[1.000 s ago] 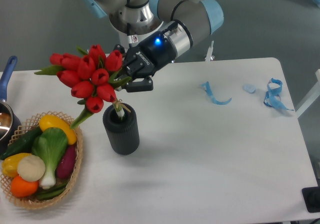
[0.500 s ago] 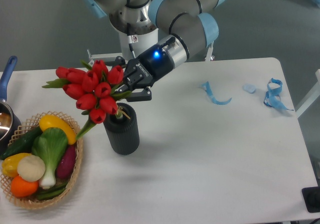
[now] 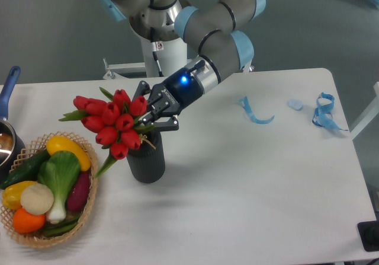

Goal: Insert the flowers into the vase
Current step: 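Lower the tulip stems down into the black vase, then open the gripper to release the tulips in the vase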

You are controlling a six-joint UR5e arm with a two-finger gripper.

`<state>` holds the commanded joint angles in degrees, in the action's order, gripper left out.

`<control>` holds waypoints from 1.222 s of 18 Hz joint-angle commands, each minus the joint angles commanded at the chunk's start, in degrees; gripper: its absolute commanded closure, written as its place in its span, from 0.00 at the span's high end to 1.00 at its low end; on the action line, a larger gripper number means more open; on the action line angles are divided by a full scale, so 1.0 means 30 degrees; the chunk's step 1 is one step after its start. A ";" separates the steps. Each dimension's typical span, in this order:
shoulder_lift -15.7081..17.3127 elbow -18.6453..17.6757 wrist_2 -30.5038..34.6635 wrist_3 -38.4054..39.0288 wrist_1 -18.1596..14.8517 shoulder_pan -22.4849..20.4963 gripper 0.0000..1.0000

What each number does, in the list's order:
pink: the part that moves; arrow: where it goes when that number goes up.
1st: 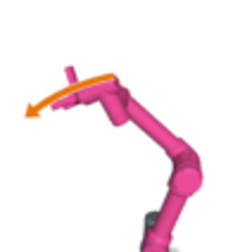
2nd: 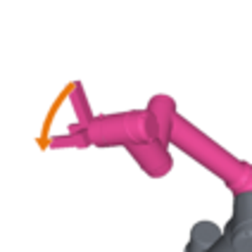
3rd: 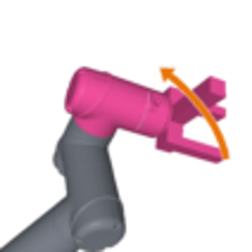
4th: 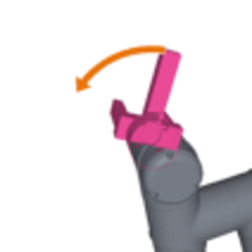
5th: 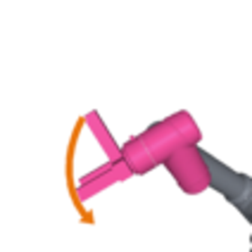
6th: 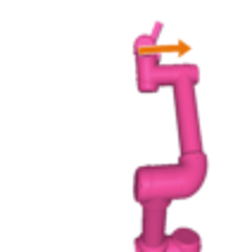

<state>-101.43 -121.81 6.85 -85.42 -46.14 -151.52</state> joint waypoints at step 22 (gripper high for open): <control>0.1112 0.0349 0.3866 -0.1116 0.0000 -0.0264 1.00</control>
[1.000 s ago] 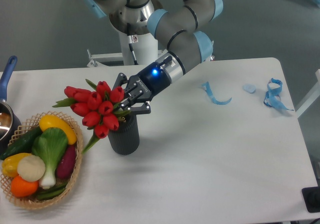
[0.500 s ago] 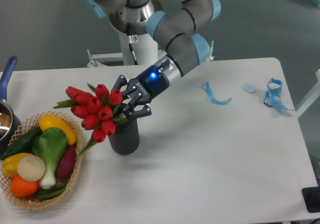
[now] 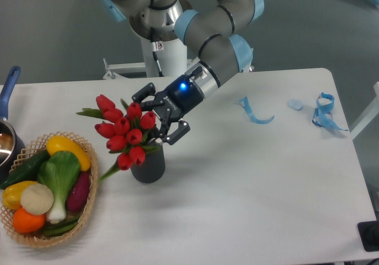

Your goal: Insert the flowers into the vase

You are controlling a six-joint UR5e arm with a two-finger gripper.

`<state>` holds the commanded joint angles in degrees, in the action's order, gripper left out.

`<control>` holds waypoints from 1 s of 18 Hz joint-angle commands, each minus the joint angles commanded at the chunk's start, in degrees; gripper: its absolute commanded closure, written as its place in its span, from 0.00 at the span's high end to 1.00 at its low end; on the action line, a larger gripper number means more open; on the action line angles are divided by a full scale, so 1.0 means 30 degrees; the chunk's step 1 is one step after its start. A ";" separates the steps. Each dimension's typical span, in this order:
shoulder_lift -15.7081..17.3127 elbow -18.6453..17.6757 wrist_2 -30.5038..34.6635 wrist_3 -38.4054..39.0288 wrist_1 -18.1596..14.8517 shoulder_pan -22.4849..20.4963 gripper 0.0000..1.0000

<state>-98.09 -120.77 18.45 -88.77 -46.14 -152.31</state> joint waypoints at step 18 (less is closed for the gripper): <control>0.3457 0.4482 1.3438 -0.0465 -0.0205 -0.5713 1.00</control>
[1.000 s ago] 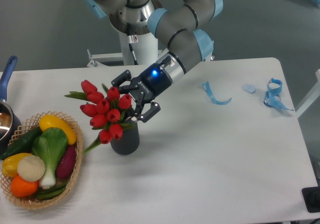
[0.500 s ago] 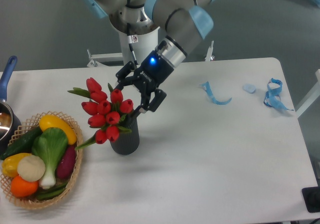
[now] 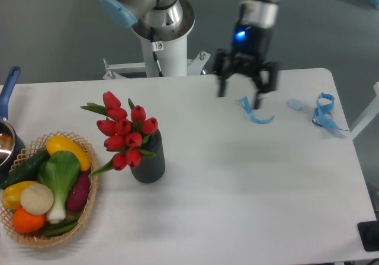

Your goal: Insert the flowers into the vase

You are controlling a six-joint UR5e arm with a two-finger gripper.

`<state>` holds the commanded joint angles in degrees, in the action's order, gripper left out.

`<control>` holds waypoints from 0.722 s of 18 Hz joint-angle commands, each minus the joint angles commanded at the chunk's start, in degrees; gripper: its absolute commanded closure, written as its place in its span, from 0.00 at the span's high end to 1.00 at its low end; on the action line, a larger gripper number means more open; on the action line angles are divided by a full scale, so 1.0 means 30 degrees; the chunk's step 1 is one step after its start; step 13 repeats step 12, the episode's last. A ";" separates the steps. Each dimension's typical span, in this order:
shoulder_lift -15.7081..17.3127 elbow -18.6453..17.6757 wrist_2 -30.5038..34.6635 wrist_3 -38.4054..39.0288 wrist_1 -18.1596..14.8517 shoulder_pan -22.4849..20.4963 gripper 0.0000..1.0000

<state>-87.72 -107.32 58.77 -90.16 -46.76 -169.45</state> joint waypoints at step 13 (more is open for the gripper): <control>0.0587 0.1819 0.3234 -0.9262 -0.4775 -0.1846 1.00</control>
